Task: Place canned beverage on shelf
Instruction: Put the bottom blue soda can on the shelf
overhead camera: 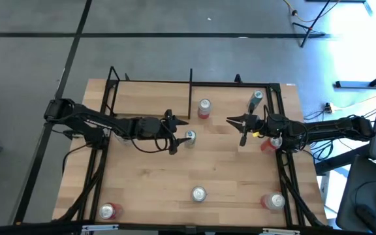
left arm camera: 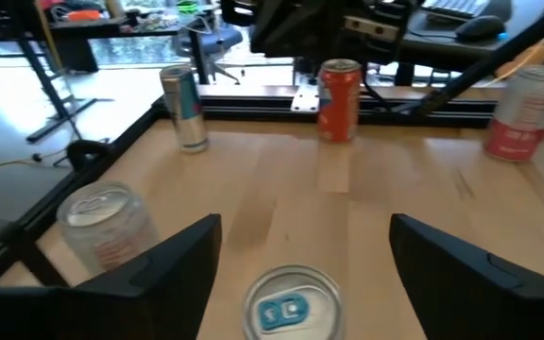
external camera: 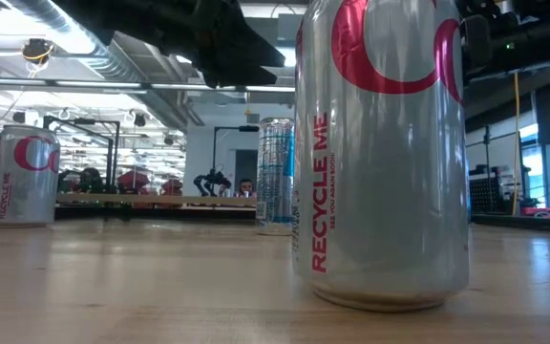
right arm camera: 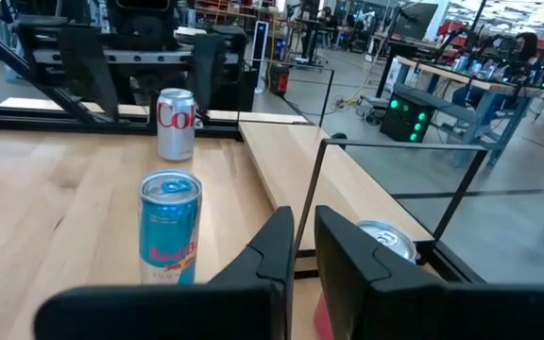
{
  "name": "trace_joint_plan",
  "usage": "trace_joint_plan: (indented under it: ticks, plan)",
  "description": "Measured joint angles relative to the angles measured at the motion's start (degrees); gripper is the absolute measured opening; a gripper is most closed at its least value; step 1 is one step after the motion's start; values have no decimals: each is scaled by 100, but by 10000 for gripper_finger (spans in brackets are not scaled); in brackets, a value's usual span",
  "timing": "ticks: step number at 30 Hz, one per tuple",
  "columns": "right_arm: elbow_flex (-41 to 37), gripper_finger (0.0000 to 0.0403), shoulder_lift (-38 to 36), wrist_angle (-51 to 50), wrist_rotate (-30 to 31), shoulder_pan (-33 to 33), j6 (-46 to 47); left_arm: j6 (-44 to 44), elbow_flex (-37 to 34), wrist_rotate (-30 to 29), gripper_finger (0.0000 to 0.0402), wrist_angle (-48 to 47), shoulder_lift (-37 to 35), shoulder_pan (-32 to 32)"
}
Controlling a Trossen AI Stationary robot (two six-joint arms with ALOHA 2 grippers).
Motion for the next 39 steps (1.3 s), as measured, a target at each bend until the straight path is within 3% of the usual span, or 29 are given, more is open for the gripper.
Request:
trace_joint_plan:
  ticks: [7, 15, 24, 39]
  plan:
    - [0, 39, 0, -39, 0, 0, 0, -4, 0, -163, 315, 40, 26, -49]
    - [0, 39, 0, 6, 50, 0, -5, -583, 4, -592, 312, 366, 719, 6]
    - [0, 39, 0, 1, 52, 0, -7, -748, 9, -595, 312, 700, 1214, 36]
    - [0, 39, 0, -1, 55, 0, -7, -719, -2, -499, 312, 942, 1200, -65]
